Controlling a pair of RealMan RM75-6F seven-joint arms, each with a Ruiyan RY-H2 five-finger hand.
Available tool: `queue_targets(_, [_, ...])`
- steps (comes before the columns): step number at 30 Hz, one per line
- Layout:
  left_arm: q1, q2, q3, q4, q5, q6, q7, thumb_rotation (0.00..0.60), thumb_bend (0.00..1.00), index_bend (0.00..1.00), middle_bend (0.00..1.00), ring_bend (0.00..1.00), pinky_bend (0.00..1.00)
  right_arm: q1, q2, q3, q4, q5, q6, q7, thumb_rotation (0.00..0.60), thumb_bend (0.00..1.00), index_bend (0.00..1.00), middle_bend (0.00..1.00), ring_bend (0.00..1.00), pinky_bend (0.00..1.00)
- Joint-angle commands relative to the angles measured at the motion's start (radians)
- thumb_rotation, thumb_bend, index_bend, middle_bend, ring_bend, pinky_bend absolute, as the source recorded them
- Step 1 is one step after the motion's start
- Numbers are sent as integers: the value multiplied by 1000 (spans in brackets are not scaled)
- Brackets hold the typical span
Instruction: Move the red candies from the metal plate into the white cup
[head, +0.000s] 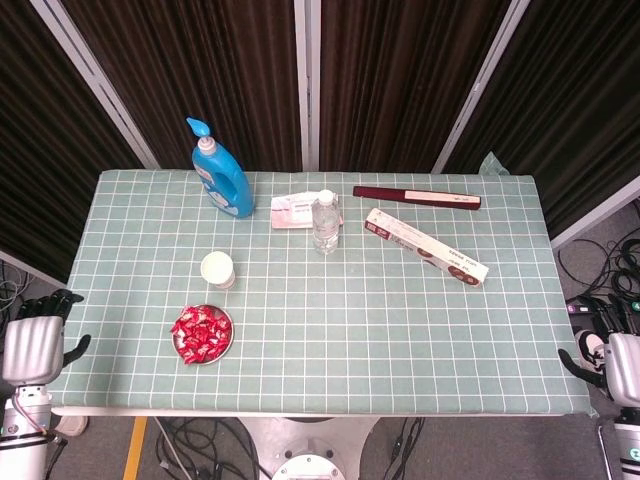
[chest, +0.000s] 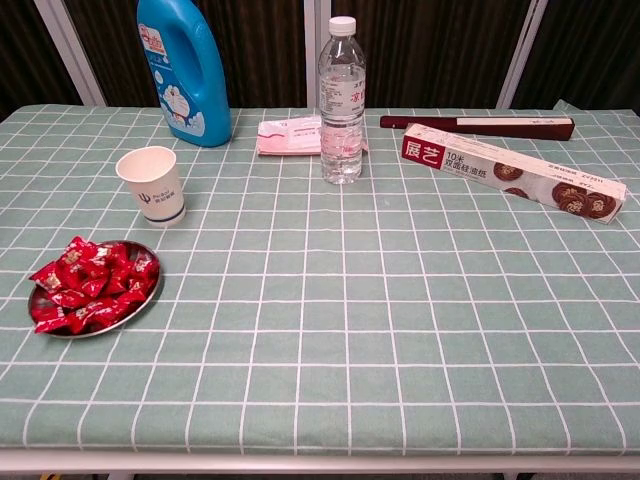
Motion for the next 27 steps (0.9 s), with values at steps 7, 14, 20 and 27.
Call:
queue_targets(7, [36, 27, 33, -49, 33, 35, 8, 600, 220, 370, 357, 322, 288, -9, 2, -5, 20, -34, 21, 36, 600, 133, 165, 181, 70, 283])
queue_targets(14, [47, 55, 52, -80, 28, 18, 34, 600, 220, 371, 357, 322, 288, -12, -5, -7, 39, -57, 35, 62, 600, 133, 165, 180, 70, 283])
queue_targets(20, [28, 60, 62, -77, 60, -22, -3, 600, 219, 377, 359, 339, 367, -10, -5, -6, 44, -66, 37, 69, 600, 133, 161, 177, 70, 283])
queue_targets(27, [-68, 41, 58, -17, 160, -135, -134, 600, 214, 380, 437, 727, 969, -1, -2, -6, 38, -74, 26, 62, 600, 133, 155, 172, 70, 284])
